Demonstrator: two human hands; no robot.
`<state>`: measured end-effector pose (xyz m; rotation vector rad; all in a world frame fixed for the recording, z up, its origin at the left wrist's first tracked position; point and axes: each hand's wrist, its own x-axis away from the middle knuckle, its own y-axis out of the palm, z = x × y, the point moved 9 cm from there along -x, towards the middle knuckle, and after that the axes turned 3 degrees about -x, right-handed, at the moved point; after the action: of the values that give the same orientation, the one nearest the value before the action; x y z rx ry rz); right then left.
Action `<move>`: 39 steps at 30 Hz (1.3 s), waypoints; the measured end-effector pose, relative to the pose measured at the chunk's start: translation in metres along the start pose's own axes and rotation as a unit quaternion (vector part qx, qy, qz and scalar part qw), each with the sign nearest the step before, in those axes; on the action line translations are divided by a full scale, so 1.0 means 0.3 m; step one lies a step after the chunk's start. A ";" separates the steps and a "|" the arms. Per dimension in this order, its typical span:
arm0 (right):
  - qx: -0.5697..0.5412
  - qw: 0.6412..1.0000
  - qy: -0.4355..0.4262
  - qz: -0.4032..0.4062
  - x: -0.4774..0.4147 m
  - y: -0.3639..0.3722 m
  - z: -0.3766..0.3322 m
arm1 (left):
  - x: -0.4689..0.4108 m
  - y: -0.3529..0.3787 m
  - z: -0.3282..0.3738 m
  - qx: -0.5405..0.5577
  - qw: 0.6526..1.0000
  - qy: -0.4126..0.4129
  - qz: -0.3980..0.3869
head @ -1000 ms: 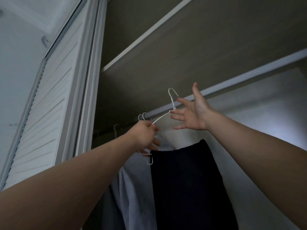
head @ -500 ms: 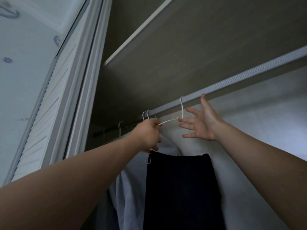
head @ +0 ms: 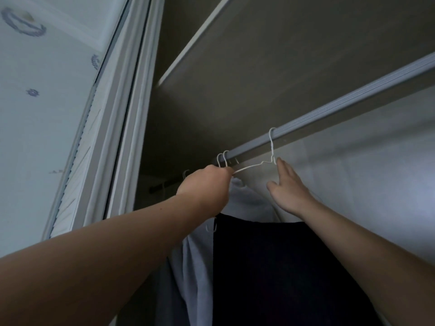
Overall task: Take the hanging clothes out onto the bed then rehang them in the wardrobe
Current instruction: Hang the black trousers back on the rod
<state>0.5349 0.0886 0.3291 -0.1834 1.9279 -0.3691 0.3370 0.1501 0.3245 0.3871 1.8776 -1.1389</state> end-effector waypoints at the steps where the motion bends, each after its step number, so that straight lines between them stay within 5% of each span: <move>1: -0.005 1.000 -0.001 -0.005 -0.009 0.019 0.000 | 0.000 0.003 -0.001 -0.020 1.000 0.001 -0.003; 18: -0.189 0.975 0.017 -0.114 -0.185 0.463 -0.085 | -0.016 0.174 -0.161 -0.157 0.980 -0.043 -0.117; 24: -0.217 0.968 0.034 -0.119 -0.220 0.524 -0.079 | -0.022 0.197 -0.190 -0.123 0.972 -0.094 -0.175; 29: -0.220 0.966 0.035 -0.131 -0.188 0.499 -0.084 | 0.000 0.173 -0.162 -0.138 0.973 -0.077 -0.166; 35: -0.204 0.963 0.036 -0.173 -0.089 0.373 -0.103 | 0.089 0.082 -0.148 -0.315 0.942 0.012 -0.119; 39: -0.230 0.969 0.012 -0.093 0.022 0.229 -0.209 | 0.197 -0.067 -0.110 -0.321 0.942 0.095 -0.014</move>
<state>0.4777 0.1617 0.3212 -0.6700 2.0015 -0.0375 0.2735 0.1567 0.2943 0.0970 2.2997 -0.4612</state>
